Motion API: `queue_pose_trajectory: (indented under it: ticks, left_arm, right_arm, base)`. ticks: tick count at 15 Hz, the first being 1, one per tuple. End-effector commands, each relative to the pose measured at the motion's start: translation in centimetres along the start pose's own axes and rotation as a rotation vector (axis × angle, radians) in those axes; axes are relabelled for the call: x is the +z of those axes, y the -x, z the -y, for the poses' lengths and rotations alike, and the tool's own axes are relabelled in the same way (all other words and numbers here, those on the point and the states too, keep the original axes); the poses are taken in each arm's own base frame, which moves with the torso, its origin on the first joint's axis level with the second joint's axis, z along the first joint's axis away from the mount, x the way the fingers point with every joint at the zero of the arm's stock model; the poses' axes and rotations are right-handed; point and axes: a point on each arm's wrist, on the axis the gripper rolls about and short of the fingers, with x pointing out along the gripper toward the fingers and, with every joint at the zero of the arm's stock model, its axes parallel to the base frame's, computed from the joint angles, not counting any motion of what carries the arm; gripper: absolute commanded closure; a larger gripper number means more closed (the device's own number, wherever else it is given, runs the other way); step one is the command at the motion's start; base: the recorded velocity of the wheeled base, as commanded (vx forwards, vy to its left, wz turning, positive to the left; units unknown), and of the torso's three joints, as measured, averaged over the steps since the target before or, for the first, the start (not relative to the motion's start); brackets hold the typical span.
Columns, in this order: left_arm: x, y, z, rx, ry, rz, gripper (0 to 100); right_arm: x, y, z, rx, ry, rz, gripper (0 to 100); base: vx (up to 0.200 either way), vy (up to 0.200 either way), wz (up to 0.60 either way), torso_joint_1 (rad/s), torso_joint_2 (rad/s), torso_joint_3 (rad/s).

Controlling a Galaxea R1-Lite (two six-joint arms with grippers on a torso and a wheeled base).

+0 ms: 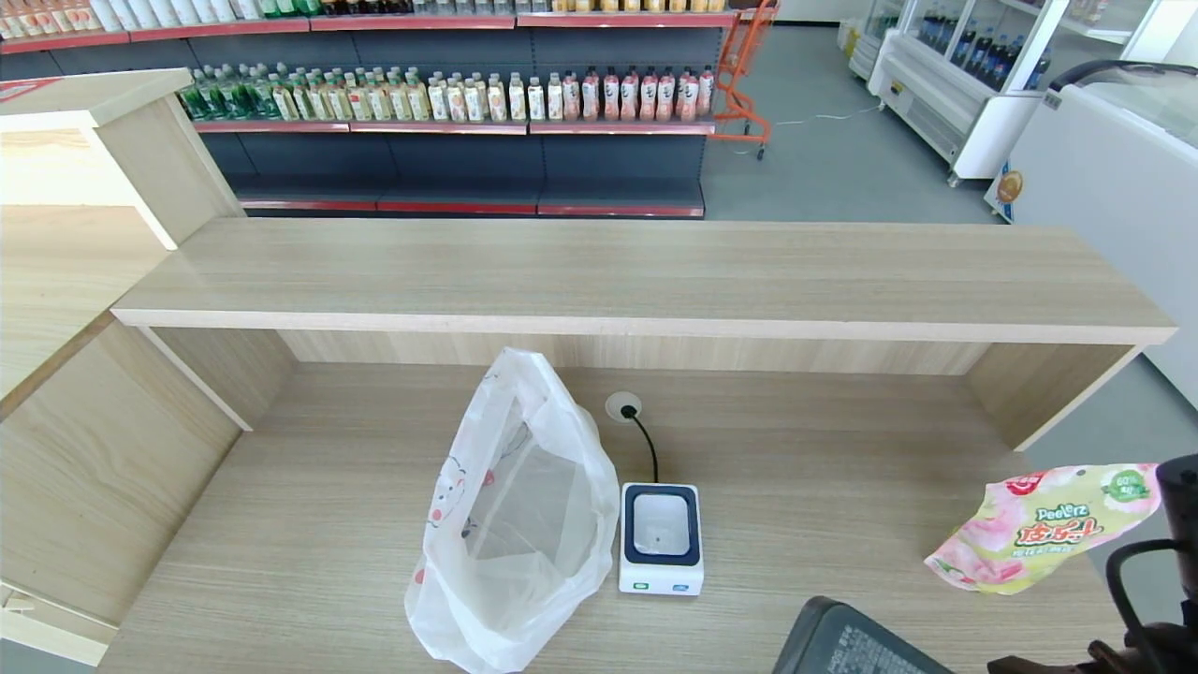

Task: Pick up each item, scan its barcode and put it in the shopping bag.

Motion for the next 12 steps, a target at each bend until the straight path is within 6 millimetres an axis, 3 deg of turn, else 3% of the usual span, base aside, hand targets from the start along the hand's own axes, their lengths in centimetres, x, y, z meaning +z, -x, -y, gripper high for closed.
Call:
queue_pose_trajectory:
  ticks: [1, 12]
  left_arm:
    - [0.0, 0.0, 0.0, 0.0, 0.0, 0.001, 0]
    - [0.0, 0.0, 0.0, 0.0, 0.0, 0.001, 0]
  right_arm:
    - [0.2, 0.2, 1.1, -0.017, 0.127, -0.006, 100]
    - [0.2, 0.7, -0.1, 0.029, 0.064, -0.03, 100]
  base:
    - [0.0, 0.0, 0.0, 0.0, 0.0, 0.0]
    - [0.0, 0.0, 0.0, 0.0, 0.0, 0.0]
